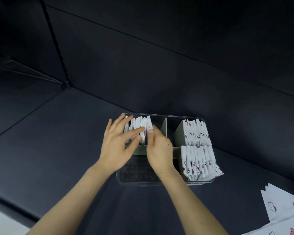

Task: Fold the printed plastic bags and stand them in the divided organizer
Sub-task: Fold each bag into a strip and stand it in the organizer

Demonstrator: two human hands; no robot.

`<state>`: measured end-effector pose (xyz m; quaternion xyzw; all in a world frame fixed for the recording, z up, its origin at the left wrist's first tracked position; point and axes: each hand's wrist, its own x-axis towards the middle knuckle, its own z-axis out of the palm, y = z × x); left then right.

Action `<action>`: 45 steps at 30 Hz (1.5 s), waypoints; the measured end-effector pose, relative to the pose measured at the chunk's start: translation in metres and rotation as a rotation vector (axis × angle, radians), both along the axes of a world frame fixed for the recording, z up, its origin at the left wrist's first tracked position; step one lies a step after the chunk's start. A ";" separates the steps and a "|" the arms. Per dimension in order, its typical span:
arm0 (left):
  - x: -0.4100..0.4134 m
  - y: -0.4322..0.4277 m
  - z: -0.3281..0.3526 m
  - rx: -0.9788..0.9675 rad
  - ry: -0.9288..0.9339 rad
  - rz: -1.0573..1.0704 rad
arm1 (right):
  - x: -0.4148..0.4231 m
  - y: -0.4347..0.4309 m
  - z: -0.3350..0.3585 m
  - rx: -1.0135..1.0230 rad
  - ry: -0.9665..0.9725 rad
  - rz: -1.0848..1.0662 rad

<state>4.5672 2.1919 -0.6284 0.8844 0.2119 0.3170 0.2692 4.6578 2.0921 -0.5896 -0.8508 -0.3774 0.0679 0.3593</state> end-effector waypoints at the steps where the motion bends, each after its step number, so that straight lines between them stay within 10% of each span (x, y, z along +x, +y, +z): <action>1: -0.001 0.000 0.000 -0.013 -0.004 -0.003 | -0.002 0.001 -0.001 0.022 0.043 0.012; 14: -0.002 0.002 0.000 0.010 -0.056 -0.023 | 0.003 -0.005 -0.008 0.259 -0.243 -0.330; 31: -0.004 0.005 -0.002 0.025 -0.063 0.034 | 0.007 0.011 0.006 -0.171 0.478 0.087; 37: -0.011 0.007 0.005 -0.042 -0.063 0.055 | 0.004 0.011 0.018 -0.478 0.272 0.223; 45: -0.001 -0.019 0.051 -0.096 -0.229 0.139 | 0.005 -0.030 0.045 -0.283 0.004 0.127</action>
